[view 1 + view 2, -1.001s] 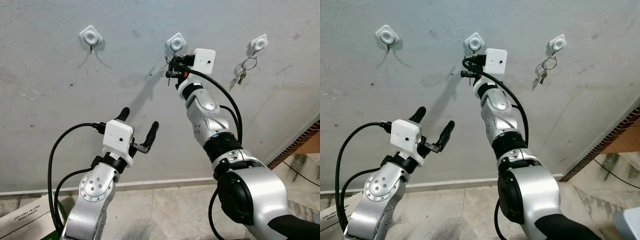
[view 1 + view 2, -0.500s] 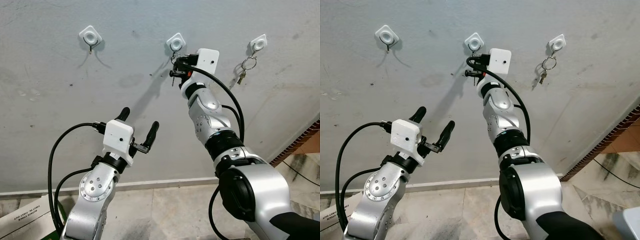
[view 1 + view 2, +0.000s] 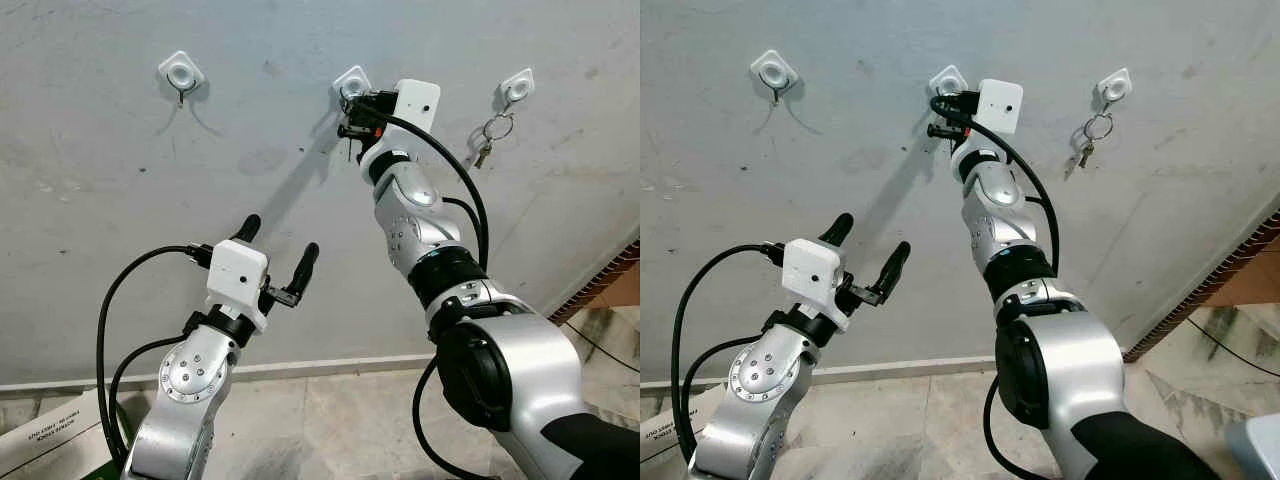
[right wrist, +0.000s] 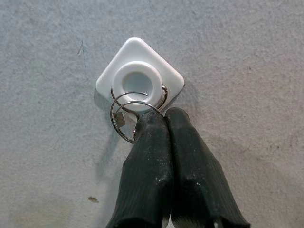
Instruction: Hang keys on a hook
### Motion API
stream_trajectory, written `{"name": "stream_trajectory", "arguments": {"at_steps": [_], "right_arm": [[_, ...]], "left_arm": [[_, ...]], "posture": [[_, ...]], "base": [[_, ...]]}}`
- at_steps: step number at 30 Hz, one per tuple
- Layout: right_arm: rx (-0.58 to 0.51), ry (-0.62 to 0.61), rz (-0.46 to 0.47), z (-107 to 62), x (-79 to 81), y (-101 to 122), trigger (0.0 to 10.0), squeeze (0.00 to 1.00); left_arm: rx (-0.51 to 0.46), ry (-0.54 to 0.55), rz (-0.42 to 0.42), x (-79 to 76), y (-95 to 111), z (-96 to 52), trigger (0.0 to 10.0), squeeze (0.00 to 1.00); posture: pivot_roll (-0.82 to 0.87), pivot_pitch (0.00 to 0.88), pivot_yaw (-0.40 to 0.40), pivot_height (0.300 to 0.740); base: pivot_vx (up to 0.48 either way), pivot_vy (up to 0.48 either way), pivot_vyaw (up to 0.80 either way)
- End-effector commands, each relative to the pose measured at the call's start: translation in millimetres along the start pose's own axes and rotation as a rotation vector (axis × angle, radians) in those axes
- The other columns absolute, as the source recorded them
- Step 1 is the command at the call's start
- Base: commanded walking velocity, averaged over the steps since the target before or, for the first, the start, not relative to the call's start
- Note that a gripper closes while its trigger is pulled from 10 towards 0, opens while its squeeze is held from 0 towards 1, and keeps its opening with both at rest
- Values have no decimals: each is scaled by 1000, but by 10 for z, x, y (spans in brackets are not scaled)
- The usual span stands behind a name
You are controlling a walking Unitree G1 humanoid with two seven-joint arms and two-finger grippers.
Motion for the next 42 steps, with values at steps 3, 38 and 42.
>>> {"name": "stream_trajectory", "arguments": {"at_steps": [3, 38, 42], "right_arm": [[19, -23, -11, 28, -19, 22, 10000, 0], [18, -32, 34, 71, 19, 104, 10000, 0], [69, -41, 27, 76, 24, 36, 10000, 0]], "left_arm": [[-1, -7, -5, -29, 8, 2, 10000, 0], [10, -7, -16, -35, -17, -4, 10000, 0], [11, -7, -16, -35, -17, -3, 10000, 0]], "posture": [[219, 40, -77, 740], [220, 36, -79, 740], [221, 36, -80, 740]], "base": [[0, 0, 0], [0, 0, 0], [0, 0, 0]]}}
Point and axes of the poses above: a point about 5 cm out from each wrist's last joint towards the gripper, its own z axis pointing out of the wrist towards the gripper, its own y axis along the axis of the wrist's last joint, x = y × z, the point moved 6 cm from there along z, pointing out of the wrist towards the gripper, and after that the axes turned 6 degrees about z, right-handed, at the moved point
